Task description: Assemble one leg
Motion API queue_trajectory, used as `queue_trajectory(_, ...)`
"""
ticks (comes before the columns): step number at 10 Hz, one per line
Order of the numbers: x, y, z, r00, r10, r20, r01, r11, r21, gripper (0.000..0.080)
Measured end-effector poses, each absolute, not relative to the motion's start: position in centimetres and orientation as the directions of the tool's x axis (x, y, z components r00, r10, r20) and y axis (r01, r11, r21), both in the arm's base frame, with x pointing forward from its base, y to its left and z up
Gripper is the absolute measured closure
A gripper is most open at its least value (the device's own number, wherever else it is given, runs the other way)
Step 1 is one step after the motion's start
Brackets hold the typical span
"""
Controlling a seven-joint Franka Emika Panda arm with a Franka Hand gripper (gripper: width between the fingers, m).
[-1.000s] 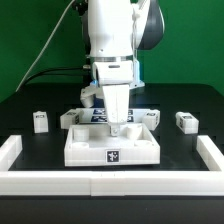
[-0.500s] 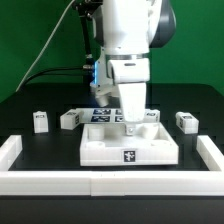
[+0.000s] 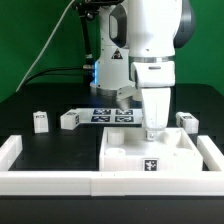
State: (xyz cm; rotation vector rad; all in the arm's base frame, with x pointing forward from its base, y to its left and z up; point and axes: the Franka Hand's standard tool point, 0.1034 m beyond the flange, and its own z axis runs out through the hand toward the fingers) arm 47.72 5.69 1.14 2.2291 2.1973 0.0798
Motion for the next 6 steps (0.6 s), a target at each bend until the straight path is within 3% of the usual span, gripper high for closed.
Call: queue_trajectory(6, 49.2, 7.7, 0.7, -0.001, 0.999, 0.042, 0.999, 0.000, 0.041, 0.0738)
